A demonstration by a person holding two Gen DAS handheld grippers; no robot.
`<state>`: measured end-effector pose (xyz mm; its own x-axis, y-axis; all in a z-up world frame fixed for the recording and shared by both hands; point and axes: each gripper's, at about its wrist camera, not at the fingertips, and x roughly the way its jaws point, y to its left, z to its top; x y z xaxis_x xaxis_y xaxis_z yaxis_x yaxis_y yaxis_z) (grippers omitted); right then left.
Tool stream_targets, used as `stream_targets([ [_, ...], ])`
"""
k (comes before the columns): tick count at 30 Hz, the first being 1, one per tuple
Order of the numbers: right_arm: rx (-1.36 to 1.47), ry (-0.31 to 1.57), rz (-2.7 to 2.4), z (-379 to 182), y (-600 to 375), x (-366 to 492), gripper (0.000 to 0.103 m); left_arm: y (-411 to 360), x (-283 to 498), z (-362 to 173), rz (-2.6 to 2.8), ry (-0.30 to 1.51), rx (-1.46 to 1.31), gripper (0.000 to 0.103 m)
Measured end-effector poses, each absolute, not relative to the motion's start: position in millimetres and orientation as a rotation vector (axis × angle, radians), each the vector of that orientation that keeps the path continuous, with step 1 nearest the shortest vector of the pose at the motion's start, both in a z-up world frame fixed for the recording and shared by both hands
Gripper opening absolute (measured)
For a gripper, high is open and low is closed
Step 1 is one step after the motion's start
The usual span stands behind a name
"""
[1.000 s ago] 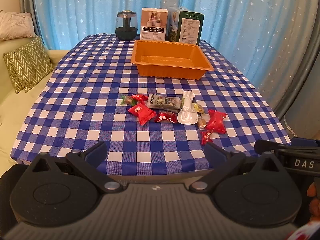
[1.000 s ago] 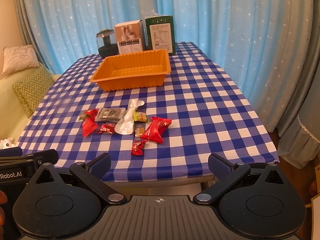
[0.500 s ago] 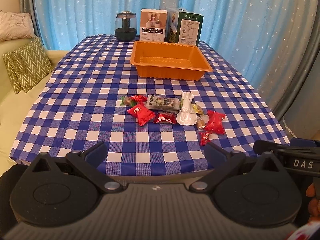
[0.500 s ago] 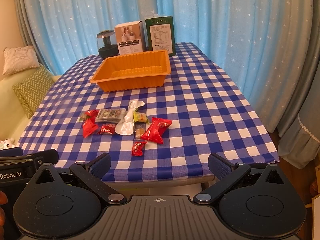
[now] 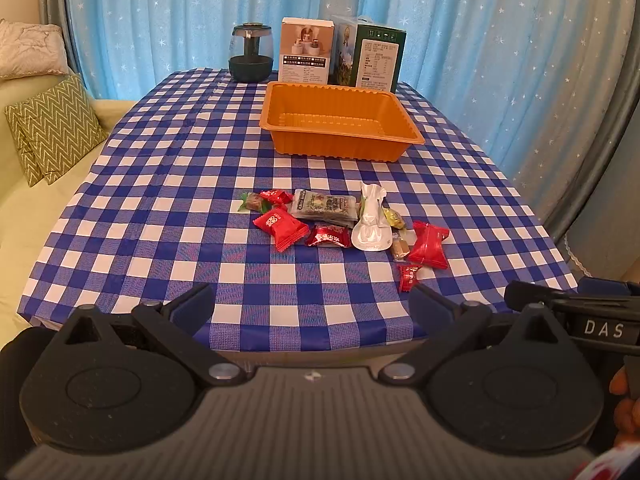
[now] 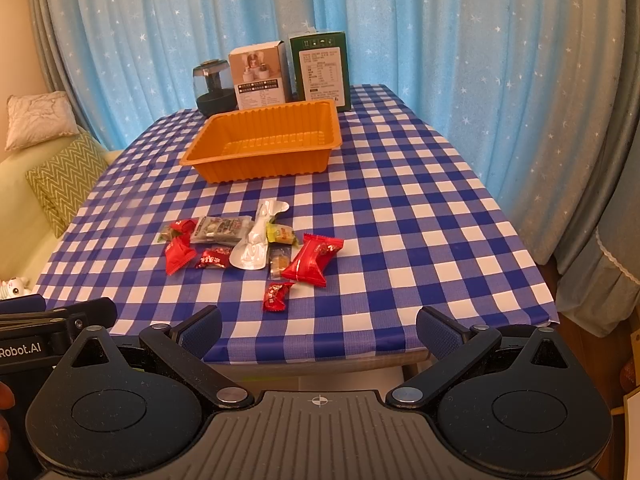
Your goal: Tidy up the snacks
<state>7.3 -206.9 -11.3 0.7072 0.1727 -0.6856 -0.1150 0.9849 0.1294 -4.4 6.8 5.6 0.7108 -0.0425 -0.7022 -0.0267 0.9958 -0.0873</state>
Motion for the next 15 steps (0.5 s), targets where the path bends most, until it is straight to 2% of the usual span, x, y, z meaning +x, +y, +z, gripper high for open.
stream_targets([
  [15, 0.080, 0.769, 0.160, -11.6, -207.0, 7.4, 0.102, 6.6, -4.9, 5.1, -0.009, 0.780, -0.092, 0.103],
])
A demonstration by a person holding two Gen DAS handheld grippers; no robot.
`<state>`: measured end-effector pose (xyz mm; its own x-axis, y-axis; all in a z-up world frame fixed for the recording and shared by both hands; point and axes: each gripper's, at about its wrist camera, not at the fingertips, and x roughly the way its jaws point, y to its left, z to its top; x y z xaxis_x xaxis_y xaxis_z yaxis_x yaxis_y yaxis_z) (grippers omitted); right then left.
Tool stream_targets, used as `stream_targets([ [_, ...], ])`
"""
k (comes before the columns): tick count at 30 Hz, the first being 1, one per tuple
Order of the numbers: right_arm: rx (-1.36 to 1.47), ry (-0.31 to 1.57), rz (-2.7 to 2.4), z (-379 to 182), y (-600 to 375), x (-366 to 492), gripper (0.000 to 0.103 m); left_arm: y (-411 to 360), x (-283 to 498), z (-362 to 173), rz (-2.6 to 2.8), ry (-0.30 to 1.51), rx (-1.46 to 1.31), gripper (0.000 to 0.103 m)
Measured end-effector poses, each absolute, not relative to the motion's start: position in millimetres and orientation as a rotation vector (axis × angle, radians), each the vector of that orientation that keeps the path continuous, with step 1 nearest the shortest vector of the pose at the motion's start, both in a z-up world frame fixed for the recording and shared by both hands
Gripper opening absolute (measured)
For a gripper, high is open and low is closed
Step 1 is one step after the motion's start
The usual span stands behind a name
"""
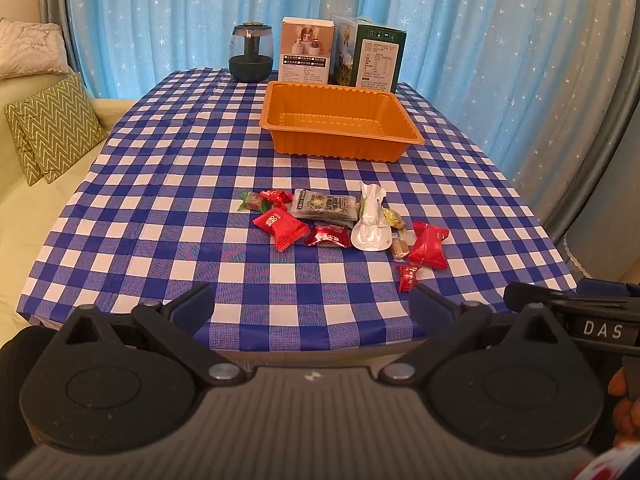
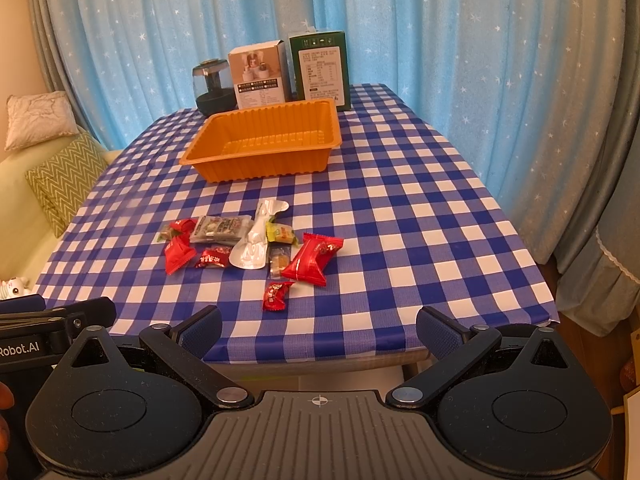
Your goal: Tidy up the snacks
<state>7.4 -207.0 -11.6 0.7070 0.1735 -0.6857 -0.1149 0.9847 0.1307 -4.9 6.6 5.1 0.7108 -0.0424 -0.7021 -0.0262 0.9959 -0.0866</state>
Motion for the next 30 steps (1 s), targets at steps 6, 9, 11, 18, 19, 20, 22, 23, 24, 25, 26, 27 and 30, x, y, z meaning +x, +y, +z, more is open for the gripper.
stream_targets([
  [6, 0.081, 0.769, 0.160, -11.6, -207.0, 7.4, 0.102, 6.6, -5.0, 5.0, -0.008, 0.780, -0.093, 0.103],
  [9, 0.080, 0.770, 0.160, -11.7, -206.9, 7.5, 0.102, 6.5, -5.1, 4.6, -0.010, 0.780, -0.094, 0.103],
  [11, 0.081, 0.769, 0.161, -11.8, -207.0, 7.6, 0.102, 6.5, -5.1, 4.6, -0.010, 0.780, -0.093, 0.103],
  [18, 0.081, 0.770, 0.161, -12.1, -206.9, 7.8, 0.102, 6.5, -5.2, 4.5, -0.010, 0.780, -0.094, 0.103],
  [19, 0.082, 0.770, 0.161, -12.0, -206.9, 7.6, 0.102, 6.6, -5.1, 4.4, -0.009, 0.780, -0.094, 0.103],
  [20, 0.081, 0.770, 0.161, -12.2, -206.9, 7.8, 0.102, 6.6, -5.2, 4.5, -0.010, 0.780, -0.094, 0.103],
  [22, 0.081, 0.770, 0.161, -12.2, -206.9, 7.8, 0.102, 6.7, -5.1, 4.3, -0.010, 0.780, -0.095, 0.103],
  [23, 0.082, 0.770, 0.161, -12.2, -206.9, 7.9, 0.102, 6.7, -5.0, 4.2, -0.010, 0.780, -0.095, 0.103],
  [24, 0.082, 0.770, 0.160, -12.3, -206.9, 7.9, 0.102, 6.6, -5.3, 4.4, -0.009, 0.780, -0.094, 0.103],
  [25, 0.083, 0.768, 0.158, -12.1, -207.0, 7.7, 0.102, 6.8, -5.1, 4.2, -0.009, 0.780, -0.095, 0.103],
  [26, 0.085, 0.764, 0.154, -12.2, -207.6, 7.5, 0.102, 6.6, -5.3, 4.3, -0.009, 0.780, -0.095, 0.103],
  [27, 0.088, 0.758, 0.147, -12.0, -208.8, 6.8, 0.102, 5.5, -5.7, 4.2, -0.009, 0.779, -0.095, 0.103],
  [30, 0.103, 0.743, 0.124, -13.5, -213.3, 6.6, 0.102, 5.5, -5.5, 3.7, -0.010, 0.778, -0.097, 0.103],
])
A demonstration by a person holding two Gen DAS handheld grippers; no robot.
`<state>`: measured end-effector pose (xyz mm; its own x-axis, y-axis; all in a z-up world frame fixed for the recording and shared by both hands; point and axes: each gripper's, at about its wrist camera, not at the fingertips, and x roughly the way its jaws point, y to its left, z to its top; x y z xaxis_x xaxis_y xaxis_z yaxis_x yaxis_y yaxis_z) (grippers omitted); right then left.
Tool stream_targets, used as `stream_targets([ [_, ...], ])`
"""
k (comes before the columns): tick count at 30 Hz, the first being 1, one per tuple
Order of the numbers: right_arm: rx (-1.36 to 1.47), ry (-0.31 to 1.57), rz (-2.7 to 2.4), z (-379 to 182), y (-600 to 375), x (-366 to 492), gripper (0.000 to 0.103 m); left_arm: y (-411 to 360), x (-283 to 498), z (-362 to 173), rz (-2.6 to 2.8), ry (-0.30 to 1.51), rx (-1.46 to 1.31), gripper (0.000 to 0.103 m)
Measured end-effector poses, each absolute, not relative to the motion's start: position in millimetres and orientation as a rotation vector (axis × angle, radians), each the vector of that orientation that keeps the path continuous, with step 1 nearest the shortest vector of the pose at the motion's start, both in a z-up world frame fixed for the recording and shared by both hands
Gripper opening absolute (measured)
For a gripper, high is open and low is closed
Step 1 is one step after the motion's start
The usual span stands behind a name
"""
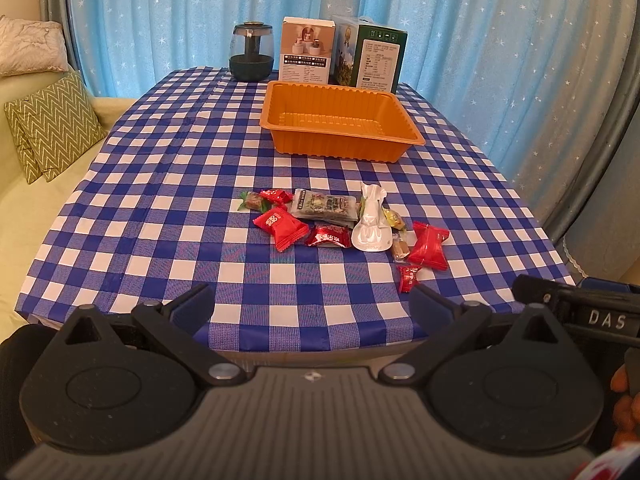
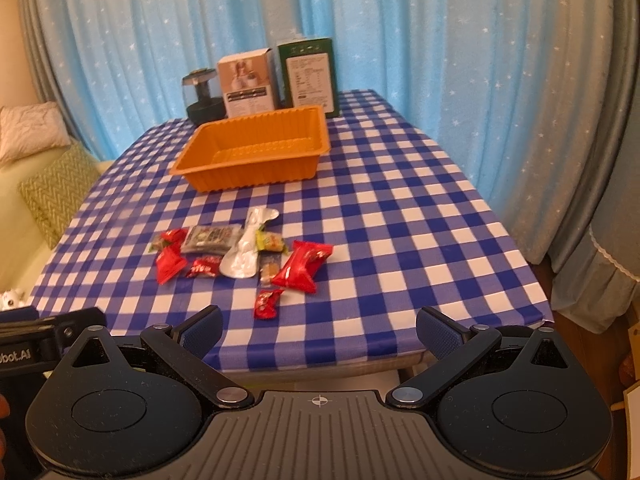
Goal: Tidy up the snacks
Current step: 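Grasp a small red candy with the left tool while the right tool grasps a red packet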
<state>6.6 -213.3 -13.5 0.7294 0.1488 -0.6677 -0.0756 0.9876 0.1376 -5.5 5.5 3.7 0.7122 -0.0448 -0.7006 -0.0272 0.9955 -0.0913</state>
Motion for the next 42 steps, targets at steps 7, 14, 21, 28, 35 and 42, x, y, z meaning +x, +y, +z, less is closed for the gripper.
stream_targets([
  [7, 0.123, 0.738, 0.097, -22.7, -219.6, 15.1, 0.102, 4.5, 5.8, -6.0, -0.023, 0.795, -0.112, 0.103],
  [14, 0.129, 0.748, 0.114, -38.7, -221.9, 33.1, 0.091, -0.2, 29.1, -28.6, -0.066, 0.825, -0.144, 0.100],
  [21, 0.168, 0.777, 0.097, -56.3, -235.3, 58.0, 0.085, -18.5, 60.9, -51.6, -0.139, 0.810, -0.184, 0.091],
  [28, 0.195, 0.783, 0.045, -71.1, -250.7, 80.5, 0.084, -49.3, 89.8, -84.5, -0.227, 0.829, -0.128, 0.068],
  [35, 0.234, 0.814, 0.013, -83.2, -262.8, 95.3, 0.082, -76.2, 110.7, -108.9, -0.278, 0.846, -0.048, 0.036],
  [42, 0.229, 0.810, 0.035, -86.8, -256.6, 102.4, 0.082, -77.5, 110.9, -113.0, -0.283, 0.848, 0.019, 0.017],
])
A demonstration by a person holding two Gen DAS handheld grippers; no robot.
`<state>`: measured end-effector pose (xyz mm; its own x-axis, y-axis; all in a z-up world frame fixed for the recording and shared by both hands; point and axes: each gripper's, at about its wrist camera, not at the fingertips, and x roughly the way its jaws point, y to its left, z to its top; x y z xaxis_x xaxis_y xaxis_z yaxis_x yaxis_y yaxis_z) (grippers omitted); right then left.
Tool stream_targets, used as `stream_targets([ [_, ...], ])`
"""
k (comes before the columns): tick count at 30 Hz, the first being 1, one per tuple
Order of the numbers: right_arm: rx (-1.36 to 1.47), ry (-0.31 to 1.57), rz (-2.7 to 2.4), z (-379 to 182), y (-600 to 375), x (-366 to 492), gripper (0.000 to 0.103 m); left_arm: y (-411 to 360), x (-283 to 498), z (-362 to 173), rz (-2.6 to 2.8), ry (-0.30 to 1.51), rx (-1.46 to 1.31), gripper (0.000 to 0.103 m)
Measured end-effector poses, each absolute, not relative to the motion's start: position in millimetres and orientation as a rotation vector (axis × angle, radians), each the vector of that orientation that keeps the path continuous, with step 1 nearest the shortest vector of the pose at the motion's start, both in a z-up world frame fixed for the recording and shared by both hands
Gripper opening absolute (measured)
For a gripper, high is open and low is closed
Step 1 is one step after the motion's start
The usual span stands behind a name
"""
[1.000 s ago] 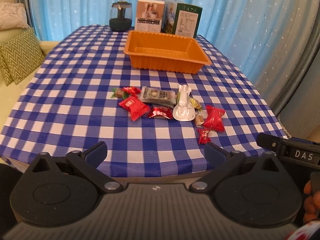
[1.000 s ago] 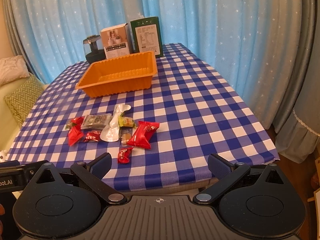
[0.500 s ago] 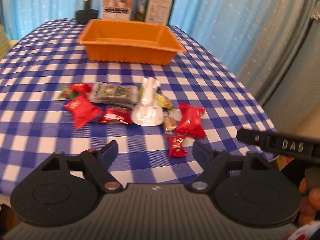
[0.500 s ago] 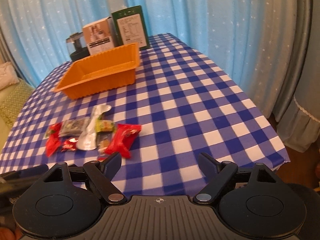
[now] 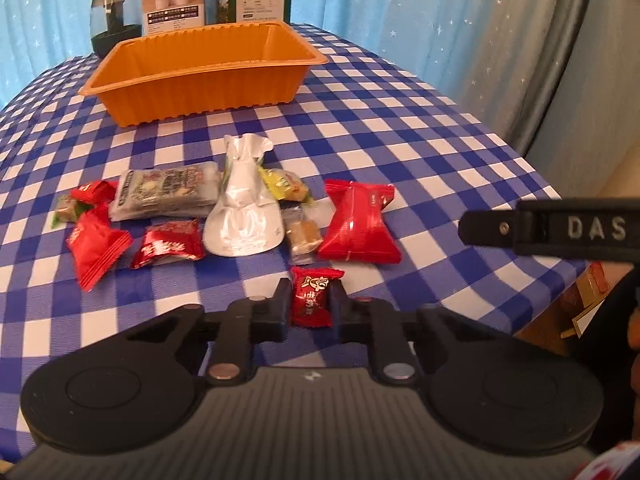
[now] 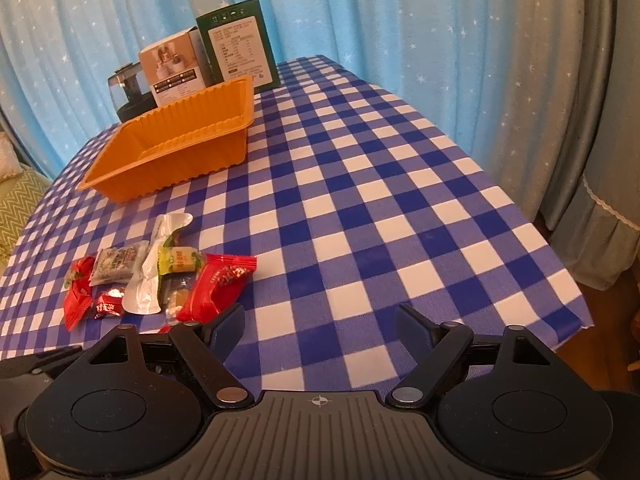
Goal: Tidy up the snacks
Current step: 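Grasp a small red candy with the left tool while the right tool grasps a red packet, then carry both red candies over the orange tray and open both tools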
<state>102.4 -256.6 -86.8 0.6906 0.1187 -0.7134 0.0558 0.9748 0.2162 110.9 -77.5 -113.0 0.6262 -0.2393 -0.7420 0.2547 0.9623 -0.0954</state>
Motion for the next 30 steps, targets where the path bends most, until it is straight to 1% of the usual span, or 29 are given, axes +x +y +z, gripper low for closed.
stream_targets([
  [3, 0.227, 0.802, 0.081, -88.5, -248.1, 108.3, 0.078, -64.3, 107.4, -108.9, -0.260, 0.845, 0.014, 0.016],
  [11, 0.221, 0.813, 0.202, -96.4, -213.4, 135.1, 0.058, -25.7, 104.6, -90.6, -0.180, 0.802, -0.030, 0.016],
  [15, 0.223, 0.838, 0.207, -102.6, -201.0, 150.0, 0.050, -16.3, 105.7, -87.9, -0.171, 0.793, -0.049, 0.016],
  [18, 0.222, 0.858, 0.193, -107.6, -195.3, 159.0, 0.042, -13.6, 104.9, -89.1, -0.172, 0.795, -0.058, 0.016],
  [20, 0.218, 0.864, 0.191, -110.0, -192.9, 161.1, 0.032, -11.7, 105.3, -89.8, -0.174, 0.796, -0.064, 0.016],
  [22, 0.208, 0.864, 0.186, -110.9, -190.9, 160.8, 0.030, -10.9, 104.9, -90.3, -0.174, 0.796, -0.070, 0.016],
  [24, 0.198, 0.854, 0.182, -109.4, -189.5, 158.3, 0.024, -12.1, 104.7, -89.9, -0.175, 0.795, -0.074, 0.016],
  [30, 0.158, 0.795, 0.183, -94.8, -188.4, 151.1, 0.022, -12.8, 106.1, -81.1, -0.181, 0.781, -0.063, 0.016],
])
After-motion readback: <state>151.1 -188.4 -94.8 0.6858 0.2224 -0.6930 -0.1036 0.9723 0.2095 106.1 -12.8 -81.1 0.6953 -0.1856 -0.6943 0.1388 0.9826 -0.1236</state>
